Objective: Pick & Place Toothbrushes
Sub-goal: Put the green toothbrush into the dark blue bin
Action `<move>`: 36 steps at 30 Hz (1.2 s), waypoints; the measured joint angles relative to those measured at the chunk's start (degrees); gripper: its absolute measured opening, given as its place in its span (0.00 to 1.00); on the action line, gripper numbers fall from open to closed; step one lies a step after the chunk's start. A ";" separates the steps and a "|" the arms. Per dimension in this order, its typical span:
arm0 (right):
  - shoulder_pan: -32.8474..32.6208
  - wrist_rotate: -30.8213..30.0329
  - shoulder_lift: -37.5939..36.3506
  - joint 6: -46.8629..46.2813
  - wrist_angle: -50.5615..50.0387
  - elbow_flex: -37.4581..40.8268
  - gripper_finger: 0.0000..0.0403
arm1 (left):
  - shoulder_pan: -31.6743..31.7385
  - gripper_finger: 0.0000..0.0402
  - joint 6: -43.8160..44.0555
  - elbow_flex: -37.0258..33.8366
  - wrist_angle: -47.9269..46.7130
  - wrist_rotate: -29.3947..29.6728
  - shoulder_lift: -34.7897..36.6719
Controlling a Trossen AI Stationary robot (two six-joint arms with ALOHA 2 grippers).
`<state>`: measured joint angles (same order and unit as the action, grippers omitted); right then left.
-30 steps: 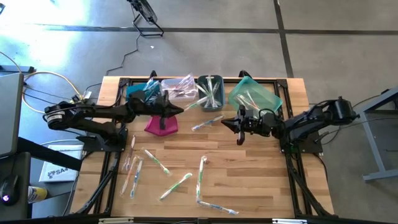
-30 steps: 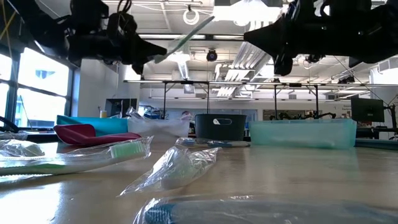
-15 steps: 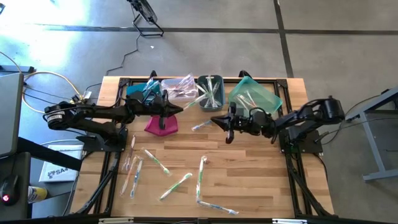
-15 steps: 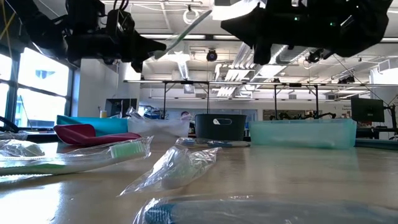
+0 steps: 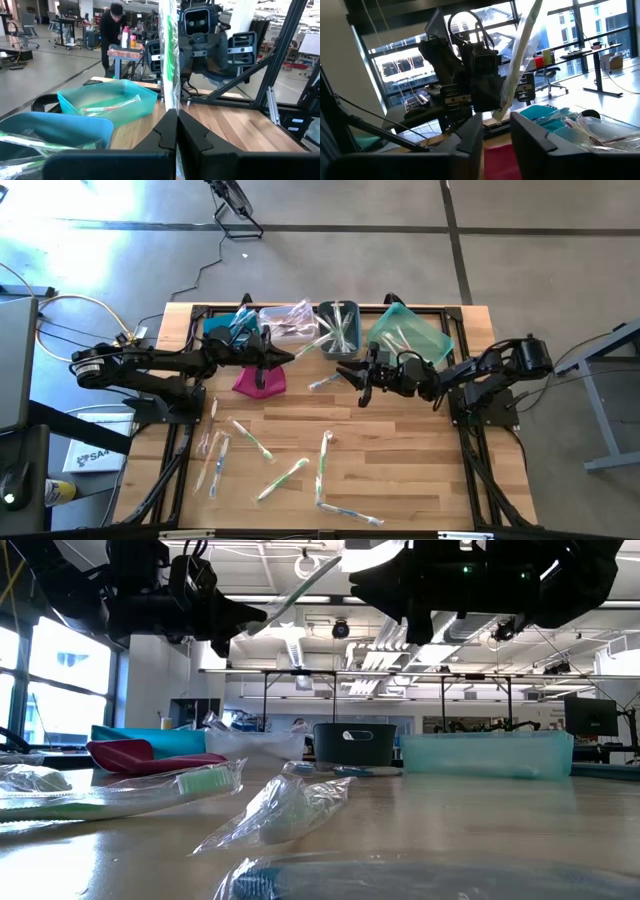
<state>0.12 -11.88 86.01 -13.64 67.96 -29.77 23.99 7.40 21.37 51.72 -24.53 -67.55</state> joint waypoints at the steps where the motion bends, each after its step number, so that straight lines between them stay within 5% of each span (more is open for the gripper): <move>1: 0.03 -0.04 0.00 0.28 -0.30 -0.36 0.26 | 0.00 0.00 0.00 0.00 -0.16 0.00 0.00; 7: 0.08 -0.26 -0.02 1.90 -3.22 -3.65 0.49 | 0.00 0.00 0.42 0.00 -1.18 0.00 -0.02; 13: 1.55 -3.13 0.31 0.81 -7.89 -6.48 0.61 | 0.00 0.00 0.44 0.00 -1.33 -0.42 -0.02; 19: 3.86 -2.72 4.41 -4.53 -8.21 -9.18 0.63 | 0.00 0.00 0.42 0.00 -1.33 -0.70 -0.02; 26: 4.96 3.34 10.94 -4.56 -7.88 -14.65 0.64 | -0.02 0.00 0.44 -0.02 -3.05 -0.72 -0.07; 36: 4.94 2.86 12.94 -1.03 -7.33 -18.67 0.64 | -0.02 0.00 0.44 -0.02 -3.89 -0.74 -0.07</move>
<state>5.06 -9.02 98.96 -14.67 60.63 -48.45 23.97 7.84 21.34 47.83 -25.28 -67.61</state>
